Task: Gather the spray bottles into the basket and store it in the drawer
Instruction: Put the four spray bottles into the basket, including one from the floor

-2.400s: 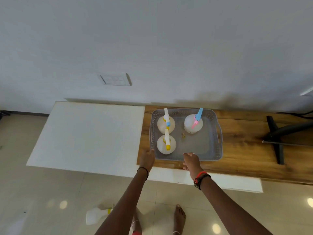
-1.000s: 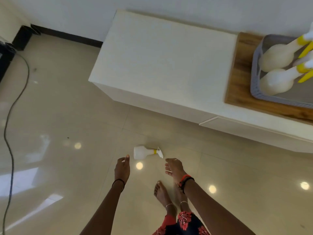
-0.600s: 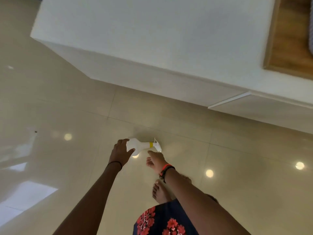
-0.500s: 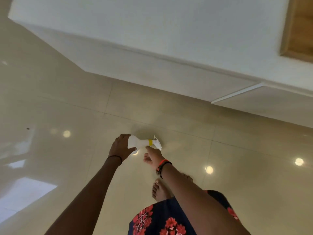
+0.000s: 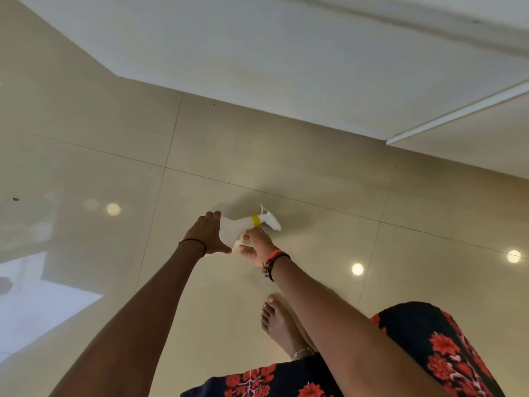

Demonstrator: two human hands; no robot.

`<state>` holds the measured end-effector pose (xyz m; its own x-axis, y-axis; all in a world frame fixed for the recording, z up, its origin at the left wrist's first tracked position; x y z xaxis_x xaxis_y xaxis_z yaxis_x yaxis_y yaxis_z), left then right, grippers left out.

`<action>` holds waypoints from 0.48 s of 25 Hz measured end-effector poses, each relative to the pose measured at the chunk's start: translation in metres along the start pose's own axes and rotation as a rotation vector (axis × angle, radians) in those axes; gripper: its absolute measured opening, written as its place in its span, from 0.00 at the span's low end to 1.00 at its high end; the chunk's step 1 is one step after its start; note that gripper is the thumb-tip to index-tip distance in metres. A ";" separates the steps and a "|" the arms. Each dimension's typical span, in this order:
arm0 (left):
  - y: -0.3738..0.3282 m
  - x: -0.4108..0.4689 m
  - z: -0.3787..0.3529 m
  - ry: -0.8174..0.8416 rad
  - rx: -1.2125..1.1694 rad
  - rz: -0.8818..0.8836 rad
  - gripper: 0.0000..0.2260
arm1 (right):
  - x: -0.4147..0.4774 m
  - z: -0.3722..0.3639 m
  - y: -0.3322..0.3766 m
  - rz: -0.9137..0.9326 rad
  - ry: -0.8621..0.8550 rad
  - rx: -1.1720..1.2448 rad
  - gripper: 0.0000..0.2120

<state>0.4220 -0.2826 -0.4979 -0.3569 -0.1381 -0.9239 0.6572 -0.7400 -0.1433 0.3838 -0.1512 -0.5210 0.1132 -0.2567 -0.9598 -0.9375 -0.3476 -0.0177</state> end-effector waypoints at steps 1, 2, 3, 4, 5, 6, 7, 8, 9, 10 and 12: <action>-0.002 -0.007 0.001 -0.019 -0.049 0.001 0.45 | -0.007 0.001 0.002 0.017 0.002 0.000 0.15; -0.005 -0.015 0.004 -0.045 -0.101 0.000 0.45 | -0.016 0.002 0.005 0.037 0.008 0.006 0.15; -0.010 -0.026 0.009 -0.075 -0.155 -0.005 0.45 | -0.029 0.004 0.009 0.062 0.019 0.015 0.15; -0.015 -0.038 0.014 -0.104 -0.208 -0.012 0.44 | -0.041 0.005 0.014 0.089 0.033 0.030 0.16; -0.021 -0.052 0.020 -0.131 -0.259 -0.020 0.44 | -0.055 0.007 0.019 0.112 0.047 0.042 0.17; -0.028 -0.067 0.027 -0.158 -0.310 -0.029 0.44 | -0.071 0.008 0.024 0.129 0.066 0.054 0.18; -0.036 -0.083 0.033 -0.179 -0.366 -0.035 0.44 | -0.087 0.010 0.029 0.143 0.086 0.065 0.17; -0.045 -0.101 0.042 -0.199 -0.424 -0.045 0.44 | -0.108 0.011 0.035 0.158 0.110 0.077 0.15; -0.054 -0.120 0.049 -0.213 -0.480 -0.062 0.44 | -0.129 0.011 0.040 0.168 0.135 0.086 0.12; -0.065 -0.137 0.057 -0.226 -0.532 -0.084 0.43 | -0.149 0.012 0.045 0.175 0.157 0.089 0.10; -0.087 -0.174 0.072 -0.254 -0.625 -0.140 0.40 | -0.193 0.011 0.052 0.171 0.184 0.095 0.08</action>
<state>0.3787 -0.2414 -0.2991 -0.5609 -0.2754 -0.7807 0.8257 -0.2543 -0.5035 0.3091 -0.1098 -0.3394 0.0004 -0.4671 -0.8842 -0.9738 -0.2014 0.1059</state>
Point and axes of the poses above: each hand's wrist, its own x-axis towards the middle knuckle, its own z-axis out of the back of the hand, y = z × x, the point moved 4 cm from there along x, towards the middle knuckle, and after that the axes turned 10 degrees about y, right-handed, at the moved point
